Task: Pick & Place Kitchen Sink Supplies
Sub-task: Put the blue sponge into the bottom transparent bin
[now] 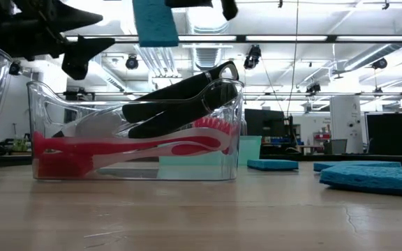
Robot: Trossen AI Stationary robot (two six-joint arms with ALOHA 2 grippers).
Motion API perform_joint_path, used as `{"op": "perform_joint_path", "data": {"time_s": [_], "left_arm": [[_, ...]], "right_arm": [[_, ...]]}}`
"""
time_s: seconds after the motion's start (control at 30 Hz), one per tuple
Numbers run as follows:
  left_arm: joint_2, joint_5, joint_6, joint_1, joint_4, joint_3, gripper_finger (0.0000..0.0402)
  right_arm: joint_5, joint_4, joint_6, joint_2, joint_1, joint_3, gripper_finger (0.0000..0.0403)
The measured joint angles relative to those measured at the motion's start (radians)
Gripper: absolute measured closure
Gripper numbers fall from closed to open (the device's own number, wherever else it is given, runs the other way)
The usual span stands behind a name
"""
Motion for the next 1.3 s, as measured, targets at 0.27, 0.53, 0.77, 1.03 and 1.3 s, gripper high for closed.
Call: {"op": "perform_joint_path", "data": {"time_s": [0.27,0.53,0.77,1.03,1.3], "left_arm": [[0.098,0.004,0.089,-0.011,0.05,0.078,0.0152],[0.197,-0.04,0.096,-0.011,0.05,0.16,0.0152],[0.295,-0.012,0.094,-0.011,0.046,0.236,0.0152],[0.377,-0.009,0.06,-0.011,0.041,0.278,0.0188],[0.395,0.037,0.008,-0.011,0.047,0.284,0.031]], "right_arm": [[-0.019,0.005,0.015,0.025,-0.04,0.041,0.0394],[-0.035,0.017,0.029,0.03,-0.044,0.041,0.0394],[-0.038,0.02,0.027,0.03,-0.043,0.04,0.0394],[-0.038,0.006,0.025,0.03,-0.036,0.037,0.0394],[-0.041,-0.007,0.027,0.03,-0.034,0.036,0.0394]]}}
